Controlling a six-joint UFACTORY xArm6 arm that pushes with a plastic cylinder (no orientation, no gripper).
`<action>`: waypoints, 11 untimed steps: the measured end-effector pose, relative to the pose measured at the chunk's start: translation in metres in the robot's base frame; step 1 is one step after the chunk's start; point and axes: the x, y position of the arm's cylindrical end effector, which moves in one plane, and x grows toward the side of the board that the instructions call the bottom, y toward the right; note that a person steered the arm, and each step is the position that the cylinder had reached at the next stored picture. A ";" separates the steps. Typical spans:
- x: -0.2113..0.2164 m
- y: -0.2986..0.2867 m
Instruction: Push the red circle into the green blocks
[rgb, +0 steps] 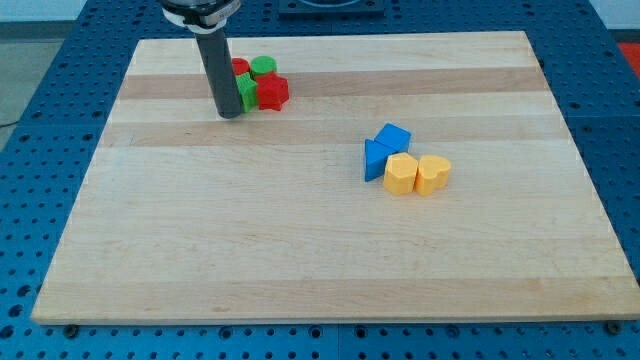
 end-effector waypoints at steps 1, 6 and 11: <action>0.024 0.020; 0.003 0.309; 0.107 0.258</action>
